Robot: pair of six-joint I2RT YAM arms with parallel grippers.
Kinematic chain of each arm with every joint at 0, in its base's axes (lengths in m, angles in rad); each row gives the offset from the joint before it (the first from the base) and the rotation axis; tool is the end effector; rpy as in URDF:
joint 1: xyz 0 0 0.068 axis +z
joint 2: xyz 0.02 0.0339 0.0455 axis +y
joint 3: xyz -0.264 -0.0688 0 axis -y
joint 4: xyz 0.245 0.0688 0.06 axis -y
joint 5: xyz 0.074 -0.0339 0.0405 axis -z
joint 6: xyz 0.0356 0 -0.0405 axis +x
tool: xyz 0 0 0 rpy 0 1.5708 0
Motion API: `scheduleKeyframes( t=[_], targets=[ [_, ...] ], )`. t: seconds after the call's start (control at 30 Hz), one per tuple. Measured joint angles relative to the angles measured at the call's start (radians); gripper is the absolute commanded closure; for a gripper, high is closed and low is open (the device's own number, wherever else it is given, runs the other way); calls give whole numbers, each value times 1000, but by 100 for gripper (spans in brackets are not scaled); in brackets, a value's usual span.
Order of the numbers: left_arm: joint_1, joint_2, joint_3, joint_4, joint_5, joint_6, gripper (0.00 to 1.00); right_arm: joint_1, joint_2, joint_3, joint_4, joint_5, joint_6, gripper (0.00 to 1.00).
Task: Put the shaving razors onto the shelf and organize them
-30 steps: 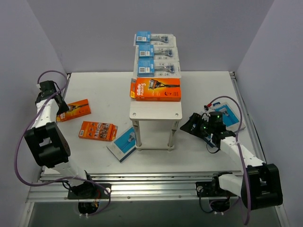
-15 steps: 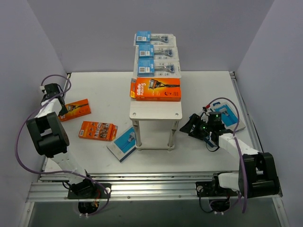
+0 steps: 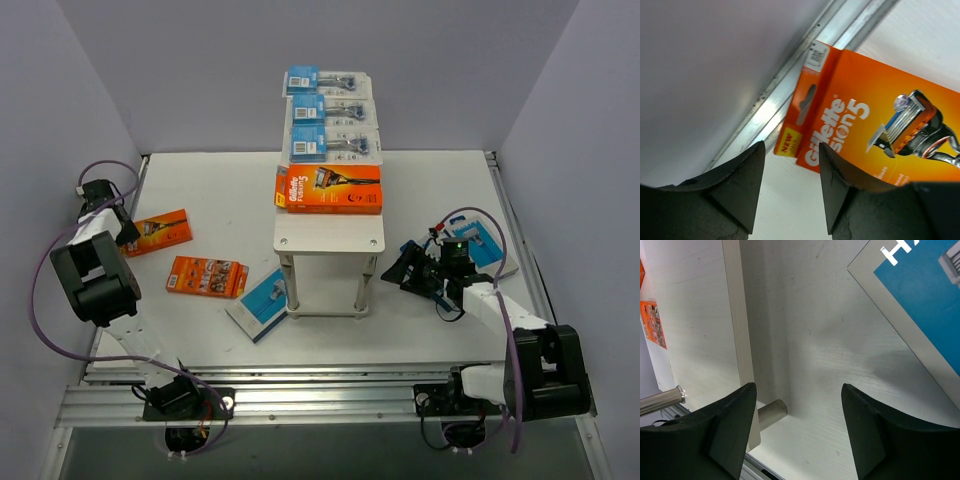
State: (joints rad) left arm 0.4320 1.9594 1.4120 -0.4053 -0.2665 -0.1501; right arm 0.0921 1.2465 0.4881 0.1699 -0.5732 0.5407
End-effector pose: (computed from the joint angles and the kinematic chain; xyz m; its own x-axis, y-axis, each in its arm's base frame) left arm 0.3804 0.1857 0.1932 -0.6507 -0.4588 -0.6051 -0.6471 0.7520 0.1256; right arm 0.2386 0.0414 0.1811 -0.7449 0.3655 -0.5582 -0.1668 0.7080 0.6863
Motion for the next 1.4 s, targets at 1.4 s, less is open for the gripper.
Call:
scheduleKeyframes(
  t=[1.4],
  targets=[
    [-131, 103, 89, 20, 257, -72, 44, 0, -52, 0, -17, 45, -18, 35]
  ],
)
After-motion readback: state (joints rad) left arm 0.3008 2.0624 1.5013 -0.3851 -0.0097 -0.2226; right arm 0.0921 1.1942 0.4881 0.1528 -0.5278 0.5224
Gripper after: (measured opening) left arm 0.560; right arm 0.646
